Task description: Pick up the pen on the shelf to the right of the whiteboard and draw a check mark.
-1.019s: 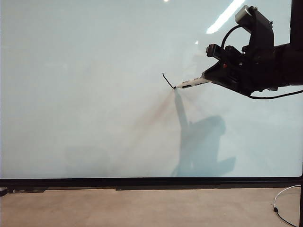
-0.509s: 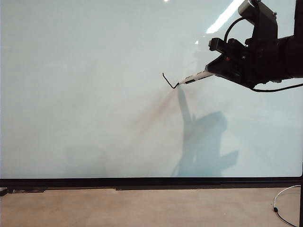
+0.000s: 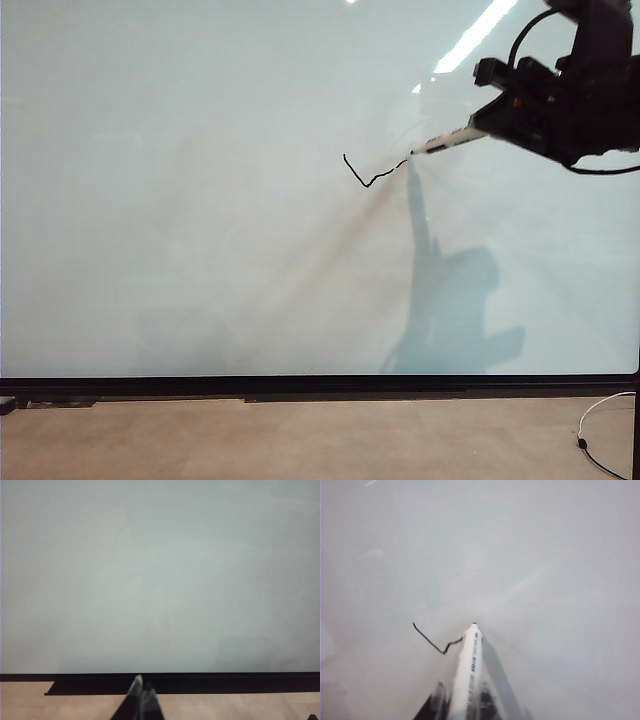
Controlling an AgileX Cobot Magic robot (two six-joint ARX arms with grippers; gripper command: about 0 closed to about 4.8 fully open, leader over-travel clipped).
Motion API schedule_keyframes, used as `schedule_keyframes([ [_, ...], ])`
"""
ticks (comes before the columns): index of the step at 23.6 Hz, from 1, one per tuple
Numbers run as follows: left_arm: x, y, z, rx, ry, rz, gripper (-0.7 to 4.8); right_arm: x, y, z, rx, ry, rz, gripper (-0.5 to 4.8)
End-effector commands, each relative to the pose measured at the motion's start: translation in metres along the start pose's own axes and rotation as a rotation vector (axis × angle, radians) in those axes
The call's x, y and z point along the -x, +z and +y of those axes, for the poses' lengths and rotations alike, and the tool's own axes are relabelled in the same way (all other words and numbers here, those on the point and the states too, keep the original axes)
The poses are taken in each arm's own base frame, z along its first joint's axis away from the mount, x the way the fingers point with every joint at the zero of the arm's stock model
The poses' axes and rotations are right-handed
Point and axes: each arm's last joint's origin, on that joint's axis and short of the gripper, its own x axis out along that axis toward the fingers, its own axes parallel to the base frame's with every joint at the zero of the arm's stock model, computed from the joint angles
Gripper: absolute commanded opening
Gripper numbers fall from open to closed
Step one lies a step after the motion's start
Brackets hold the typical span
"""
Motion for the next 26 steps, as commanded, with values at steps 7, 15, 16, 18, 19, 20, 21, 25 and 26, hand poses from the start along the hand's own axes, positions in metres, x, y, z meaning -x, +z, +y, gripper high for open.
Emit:
schedule_keyframes([
  [7, 0.0002, 0.0016, 0.0, -0.005, 0.0, -0.009, -0.04, 0.0039, 0.0132, 0.0001, 0.029, -0.008, -0.064, -0.04],
  [15, 0.0002, 0.0016, 0.0, -0.005, 0.0, -0.009, -0.05, 0.0033, 0.0089, -0.0001, 0.002, 0.003, -0.017, -0.04],
  [16, 0.0002, 0.0016, 0.0, -0.005, 0.0, -0.009, -0.04, 0.0031, 0.0084, -0.0003, 0.001, 0.001, -0.01, -0.04],
  [18, 0.0001, 0.0015, 0.0, -0.005, 0.0, -0.008, -0.04, 0.003, 0.0068, -0.0007, -0.001, -0.003, 0.007, -0.04],
  [19, 0.0002, 0.0016, 0.0, -0.005, 0.0, -0.009, -0.04, 0.003, 0.0065, -0.0008, -0.001, -0.004, 0.01, -0.05],
  [20, 0.0002, 0.0016, 0.0, -0.005, 0.0, -0.008, -0.05, 0.003, 0.0063, -0.0008, -0.001, -0.004, 0.011, -0.04],
  [21, 0.0001, 0.0015, 0.0, -0.005, 0.0, -0.008, -0.05, 0.003, 0.006, -0.0009, -0.001, -0.005, 0.013, -0.04],
  [25, 0.0002, 0.0016, 0.0, -0.005, 0.0, -0.009, -0.04, 0.0016, 0.0071, -0.0007, -0.001, -0.003, 0.01, -0.04],
  [26, 0.0002, 0.0016, 0.0, -0.005, 0.0, -0.009, -0.04, 0.001, 0.0077, -0.0006, 0.0, 0.001, 0.009, -0.04],
])
